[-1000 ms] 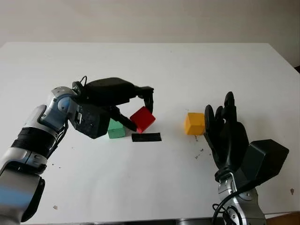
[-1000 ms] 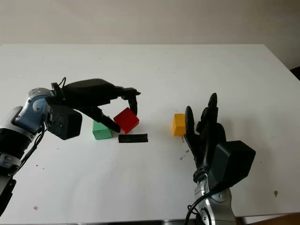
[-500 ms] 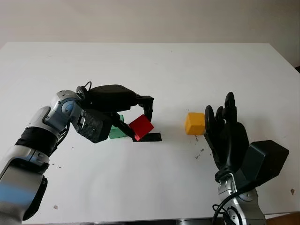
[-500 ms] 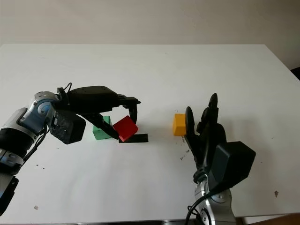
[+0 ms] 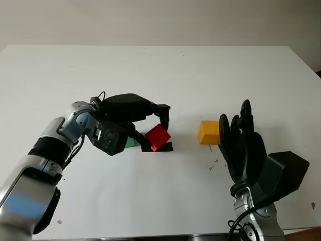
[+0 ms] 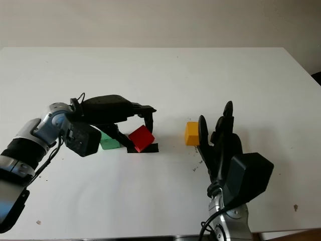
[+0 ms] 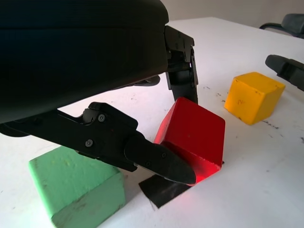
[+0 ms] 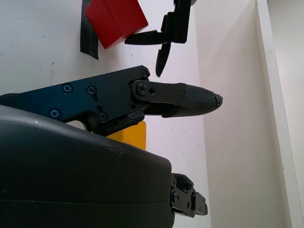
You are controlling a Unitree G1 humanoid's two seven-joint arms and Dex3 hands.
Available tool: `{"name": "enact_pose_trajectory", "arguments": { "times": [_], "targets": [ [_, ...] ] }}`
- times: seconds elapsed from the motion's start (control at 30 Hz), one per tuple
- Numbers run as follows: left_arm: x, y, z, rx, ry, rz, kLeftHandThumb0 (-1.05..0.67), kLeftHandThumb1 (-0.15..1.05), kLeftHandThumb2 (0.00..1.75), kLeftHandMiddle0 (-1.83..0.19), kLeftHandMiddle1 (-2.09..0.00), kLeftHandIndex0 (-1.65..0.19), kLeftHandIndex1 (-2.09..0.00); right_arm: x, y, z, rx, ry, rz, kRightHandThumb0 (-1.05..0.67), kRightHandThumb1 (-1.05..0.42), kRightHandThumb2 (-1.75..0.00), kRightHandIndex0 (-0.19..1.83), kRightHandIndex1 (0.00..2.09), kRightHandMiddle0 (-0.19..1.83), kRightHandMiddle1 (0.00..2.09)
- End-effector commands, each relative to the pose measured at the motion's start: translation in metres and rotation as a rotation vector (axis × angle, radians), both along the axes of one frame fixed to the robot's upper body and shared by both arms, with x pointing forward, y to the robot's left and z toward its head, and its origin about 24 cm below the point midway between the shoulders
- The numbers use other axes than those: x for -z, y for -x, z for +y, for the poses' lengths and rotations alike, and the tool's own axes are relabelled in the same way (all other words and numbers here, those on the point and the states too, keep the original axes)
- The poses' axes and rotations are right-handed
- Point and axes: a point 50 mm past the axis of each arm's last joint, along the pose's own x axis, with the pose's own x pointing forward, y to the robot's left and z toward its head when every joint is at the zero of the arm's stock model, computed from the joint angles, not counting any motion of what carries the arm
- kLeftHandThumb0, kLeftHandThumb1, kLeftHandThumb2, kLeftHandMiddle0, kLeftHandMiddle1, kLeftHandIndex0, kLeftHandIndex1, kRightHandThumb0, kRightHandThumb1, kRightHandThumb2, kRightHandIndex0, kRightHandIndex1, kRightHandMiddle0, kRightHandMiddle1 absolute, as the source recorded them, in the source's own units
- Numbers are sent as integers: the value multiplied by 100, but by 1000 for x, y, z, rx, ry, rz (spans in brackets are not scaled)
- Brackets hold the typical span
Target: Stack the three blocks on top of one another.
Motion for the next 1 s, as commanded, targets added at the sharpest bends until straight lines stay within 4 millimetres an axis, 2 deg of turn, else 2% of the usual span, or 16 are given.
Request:
{"name": "enact_pose_trajectory", "arguments": {
  "times": [0.0, 0.53, 0.7, 0.97],
  "targets": [
    [-9, -3, -6, 17, 3, -39, -49, 103, 5, -26, -7, -26, -151, -5, 2, 0, 5, -4, -29, -61, -105, -44, -19, 0, -16, 5],
    [-4, -5, -7, 17, -66, -23, -52, 100, 5, -24, -5, -33, -144, -5, 4, -1, 7, -10, -25, -62, -105, -43, -19, 0, -16, 5],
    [-7, -5, -5, 20, -104, -2, -54, 103, 6, -17, -3, -25, -123, -6, 4, -1, 2, -4, -31, -61, -105, -44, -19, 0, -16, 5],
    [-9, -4, -1, 16, -123, 21, -57, 105, 7, -13, -5, -25, -96, -6, 4, -2, -1, 0, -26, -61, -105, -44, -19, 0, -16, 5]
  ]
}}
